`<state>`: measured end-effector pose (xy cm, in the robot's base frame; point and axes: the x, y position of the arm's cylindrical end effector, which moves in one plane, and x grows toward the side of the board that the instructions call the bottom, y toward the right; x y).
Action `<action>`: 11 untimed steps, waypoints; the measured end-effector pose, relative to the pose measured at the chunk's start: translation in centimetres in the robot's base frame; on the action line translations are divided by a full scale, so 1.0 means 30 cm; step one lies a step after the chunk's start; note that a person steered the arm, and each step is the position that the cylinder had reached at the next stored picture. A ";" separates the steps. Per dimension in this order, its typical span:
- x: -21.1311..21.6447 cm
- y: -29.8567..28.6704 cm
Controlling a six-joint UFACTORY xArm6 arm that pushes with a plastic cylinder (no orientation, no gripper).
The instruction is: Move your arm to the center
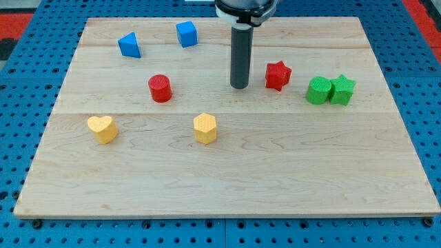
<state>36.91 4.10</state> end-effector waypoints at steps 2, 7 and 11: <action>-0.055 0.341; -0.342 -0.039; -0.220 -0.102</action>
